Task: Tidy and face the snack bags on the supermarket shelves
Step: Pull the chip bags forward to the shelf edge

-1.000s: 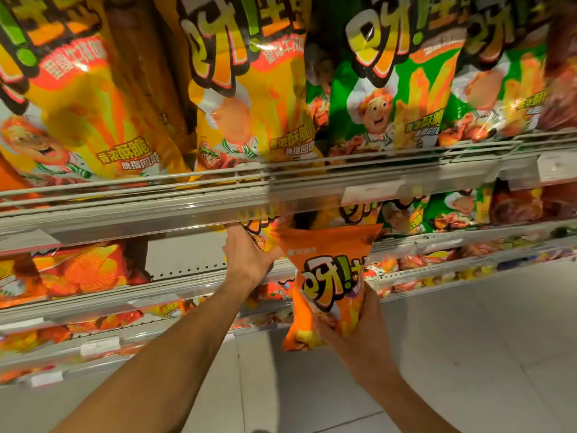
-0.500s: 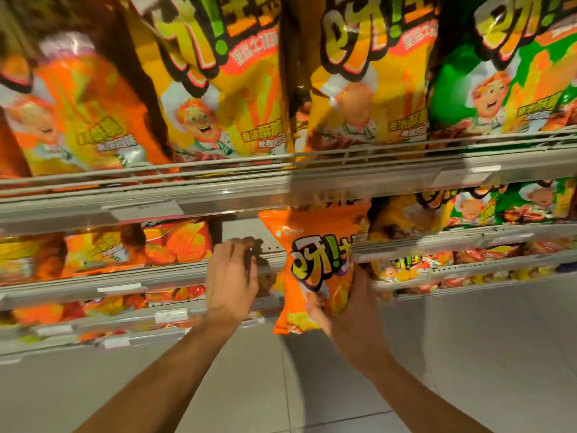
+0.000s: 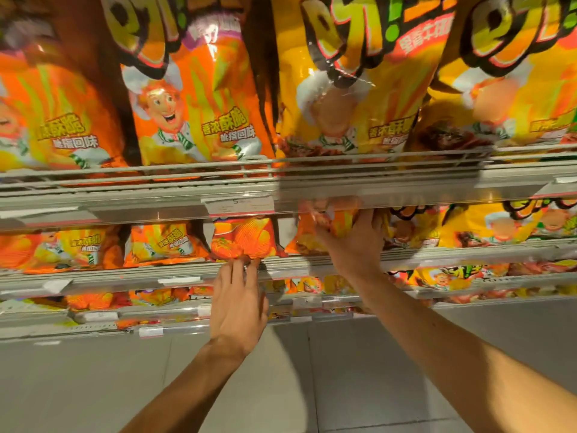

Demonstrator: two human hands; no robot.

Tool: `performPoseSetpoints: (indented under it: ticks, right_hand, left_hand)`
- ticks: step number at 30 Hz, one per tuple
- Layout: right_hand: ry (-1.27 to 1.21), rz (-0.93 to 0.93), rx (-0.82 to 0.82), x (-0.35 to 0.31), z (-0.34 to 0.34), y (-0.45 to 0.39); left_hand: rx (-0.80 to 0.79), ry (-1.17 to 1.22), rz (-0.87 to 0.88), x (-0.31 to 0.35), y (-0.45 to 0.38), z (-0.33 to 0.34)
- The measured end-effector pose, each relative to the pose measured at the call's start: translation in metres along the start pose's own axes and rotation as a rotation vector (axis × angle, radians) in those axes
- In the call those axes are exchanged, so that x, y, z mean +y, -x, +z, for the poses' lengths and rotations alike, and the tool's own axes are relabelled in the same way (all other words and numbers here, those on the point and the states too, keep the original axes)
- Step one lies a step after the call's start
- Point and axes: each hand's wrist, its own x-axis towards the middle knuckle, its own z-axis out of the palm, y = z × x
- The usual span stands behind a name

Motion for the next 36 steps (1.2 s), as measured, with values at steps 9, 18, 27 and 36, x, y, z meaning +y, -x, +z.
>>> performPoseSetpoints:
  ticks: [9,18,27,36]
  right_hand:
    - [0.03,0.02,-0.186,0.014,0.027,-0.012]
    - [0.054,0.053,-0.265,0.024,0.029,-0.012]
    - [0.092,-0.034,-0.245,0.031,0.012,0.007]
    - [0.04,-0.084,-0.054,0.023,-0.006,0.035]
  left_hand:
    - [-0.062,-0.048,-0.022,0.003,0.0,0.002]
    - [-0.081,-0.005,-0.052,0.006,0.0,0.004]
    - [-0.06,0.19,-0.112,0.01,-0.003,-0.008]
    - [0.005,0.458,-0.348,0.001,0.014,-0.021]
